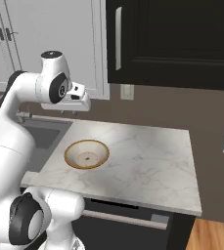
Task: Gather the eggs and milk located in the vicinity of the sink area and place them right next to the bowl.
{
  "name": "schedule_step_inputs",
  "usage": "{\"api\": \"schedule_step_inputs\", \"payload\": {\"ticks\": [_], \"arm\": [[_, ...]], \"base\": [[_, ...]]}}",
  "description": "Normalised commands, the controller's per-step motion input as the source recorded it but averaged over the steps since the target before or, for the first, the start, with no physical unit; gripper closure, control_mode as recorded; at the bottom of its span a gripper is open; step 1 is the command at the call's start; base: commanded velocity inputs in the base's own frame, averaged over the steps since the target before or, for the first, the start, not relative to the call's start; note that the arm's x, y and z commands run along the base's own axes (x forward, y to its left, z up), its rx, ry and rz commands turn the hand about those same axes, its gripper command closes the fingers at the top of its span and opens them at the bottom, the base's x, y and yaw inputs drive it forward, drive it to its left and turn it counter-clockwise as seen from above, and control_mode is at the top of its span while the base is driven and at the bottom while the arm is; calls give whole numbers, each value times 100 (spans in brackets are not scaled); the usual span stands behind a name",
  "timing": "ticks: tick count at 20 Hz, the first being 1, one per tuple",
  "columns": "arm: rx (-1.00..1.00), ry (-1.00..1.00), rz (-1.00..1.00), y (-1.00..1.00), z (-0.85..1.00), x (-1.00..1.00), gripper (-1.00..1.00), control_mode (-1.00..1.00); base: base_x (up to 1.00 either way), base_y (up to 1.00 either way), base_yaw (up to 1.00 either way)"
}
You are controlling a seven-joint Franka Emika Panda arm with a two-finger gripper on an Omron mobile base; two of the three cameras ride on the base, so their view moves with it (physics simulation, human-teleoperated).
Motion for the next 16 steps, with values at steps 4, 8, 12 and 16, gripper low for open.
{"api": "schedule_step_inputs", "payload": {"ticks": [4, 8, 12, 16], "arm": [[0, 0, 0, 0, 0, 0, -100, 100], [0, 0, 0, 0, 0, 0, -100, 100], [0, 0, 0, 0, 0, 0, -100, 100], [0, 0, 0, 0, 0, 0, -100, 100]], "base": [[0, 0, 0], [-4, 17, 0], [-17, 51, -2], [-14, 73, -5]]}}
